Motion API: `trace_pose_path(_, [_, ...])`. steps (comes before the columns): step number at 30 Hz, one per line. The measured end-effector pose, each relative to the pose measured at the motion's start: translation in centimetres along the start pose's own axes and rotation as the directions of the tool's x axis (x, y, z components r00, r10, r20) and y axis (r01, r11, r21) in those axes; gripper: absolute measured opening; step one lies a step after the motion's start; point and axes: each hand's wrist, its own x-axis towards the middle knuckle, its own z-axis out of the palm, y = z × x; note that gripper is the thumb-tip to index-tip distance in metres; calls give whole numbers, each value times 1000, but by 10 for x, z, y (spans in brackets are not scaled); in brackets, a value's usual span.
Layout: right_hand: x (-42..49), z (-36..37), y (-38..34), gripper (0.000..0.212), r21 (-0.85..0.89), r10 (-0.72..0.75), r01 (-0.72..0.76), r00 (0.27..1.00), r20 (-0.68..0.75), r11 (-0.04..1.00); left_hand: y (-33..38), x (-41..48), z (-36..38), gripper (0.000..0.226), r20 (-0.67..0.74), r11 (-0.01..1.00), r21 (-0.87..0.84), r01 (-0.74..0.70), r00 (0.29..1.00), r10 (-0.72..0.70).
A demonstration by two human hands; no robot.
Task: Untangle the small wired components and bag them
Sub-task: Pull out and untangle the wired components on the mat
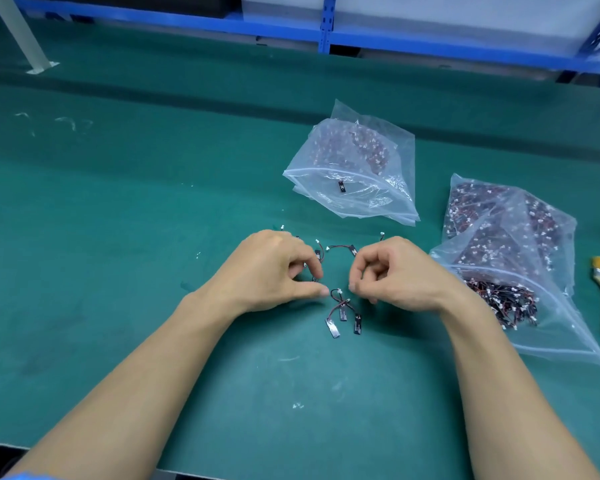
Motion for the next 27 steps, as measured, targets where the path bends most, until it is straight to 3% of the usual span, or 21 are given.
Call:
trace_pose_path(4, [-1, 2, -1, 24, -103, 55, -43, 993, 108, 994, 11, -1, 7, 46, 105, 998, -25, -59, 993, 61])
trace_pose_path(8, [1, 4, -3, 35, -170, 92, -70, 989, 120, 983, 11, 1, 14, 38, 197, 999, 13, -42, 980, 39])
trace_pose_path(15, [-3, -2, -1, 31, -157, 137, -113, 979, 152, 981, 3, 1, 9, 40, 171, 1000, 2, -19, 985, 18])
trace_pose_path(17, [-3, -2, -1, 30, -156, 143, -119, 977, 155, 981, 0, 0, 3, 45, 116, 1000, -26, -14, 993, 17])
trace_pose_path(19, [-3, -3, 0, 28, -153, 145, -120, 977, 159, 981, -6, -2, -5, 45, -27, 998, -55, 8, 1000, -10])
trace_pose_path(23, [-5, -5, -1, 32, -138, 154, -132, 974, 166, 982, -21, -2, -15, 32, -379, 987, -86, 139, 911, -161])
trace_pose_path(27, [-5, -2, -2, 32, -144, 122, -100, 981, 151, 984, -25, -2, -16, 30, -429, 974, -125, 188, 875, -224])
